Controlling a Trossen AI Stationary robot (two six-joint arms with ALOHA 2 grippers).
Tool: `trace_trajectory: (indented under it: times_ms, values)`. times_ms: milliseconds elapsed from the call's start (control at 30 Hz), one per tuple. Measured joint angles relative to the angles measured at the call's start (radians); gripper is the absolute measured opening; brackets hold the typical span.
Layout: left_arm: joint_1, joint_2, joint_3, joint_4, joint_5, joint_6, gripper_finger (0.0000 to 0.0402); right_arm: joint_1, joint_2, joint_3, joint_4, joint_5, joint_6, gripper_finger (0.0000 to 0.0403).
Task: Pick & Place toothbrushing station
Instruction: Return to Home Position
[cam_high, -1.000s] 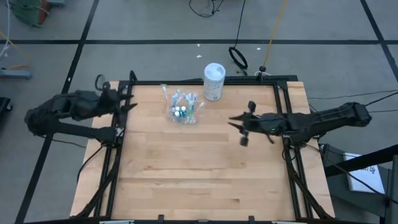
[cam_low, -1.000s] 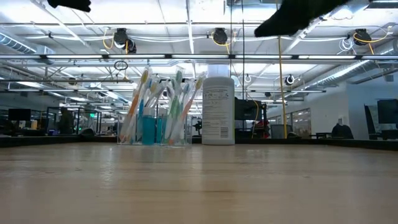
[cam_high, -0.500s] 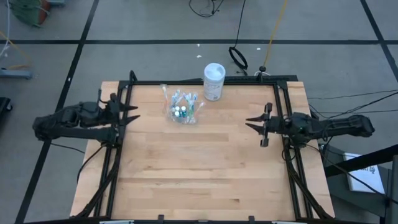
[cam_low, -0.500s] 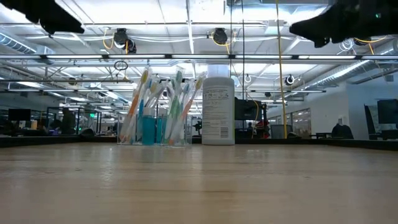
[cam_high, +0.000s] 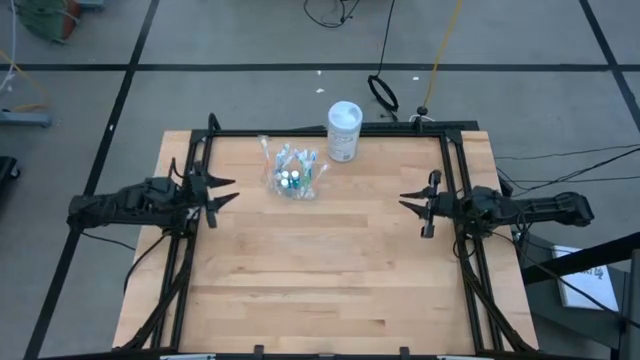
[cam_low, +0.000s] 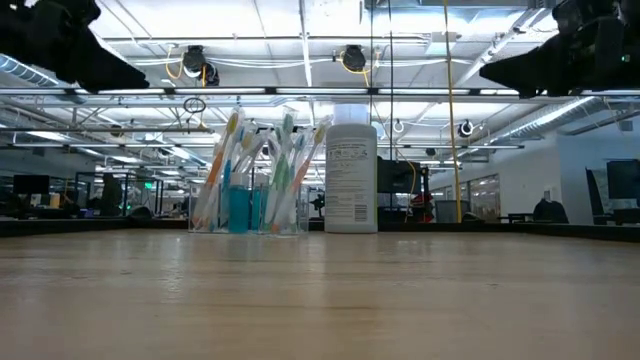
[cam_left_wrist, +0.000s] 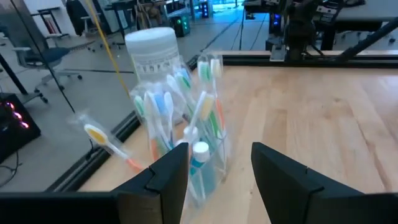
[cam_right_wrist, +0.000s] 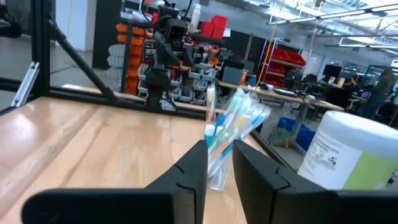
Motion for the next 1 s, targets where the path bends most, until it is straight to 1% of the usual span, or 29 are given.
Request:
trace_trajectory:
  times_ms: [167,267,367,500,600,667,800,1000]
  values:
    - [0.0,-0.031,-0.087,0.14,0.003,0.002,0.0182,0.0,0.0,-0.029,-0.001,0.001,-0.003,0.0066]
    - [0.0,-0.031,-0.129,0.24,0.04,0.04,0.0182,0.0,-0.001,-0.038,0.003,0.001,-0.002,0.0066]
    - [0.0,-0.032,-0.155,0.293,0.082,0.114,0.0182,0.0,0.0,-0.048,0.001,0.0,-0.001,0.0066]
    - [0.0,-0.032,-0.208,0.366,0.096,0.145,0.0182,0.0,0.001,-0.049,-0.003,0.0,0.004,0.0066]
    - [0.0,-0.029,-0.267,0.408,0.136,0.188,0.0182,0.0,0.002,-0.049,-0.006,0.0,0.071,0.0066]
    - [-0.001,-0.028,-0.311,0.453,0.134,0.193,0.0182,0.0,0.002,-0.049,-0.005,0.001,0.112,0.0066]
    - [0.002,-0.029,-0.373,0.603,0.091,0.193,0.0182,0.0,0.002,-0.049,-0.045,0.0,0.107,0.0066]
    - [0.002,-0.028,-0.371,0.591,0.056,0.199,0.0182,0.0,0.002,-0.049,-0.086,0.0,0.182,0.0066]
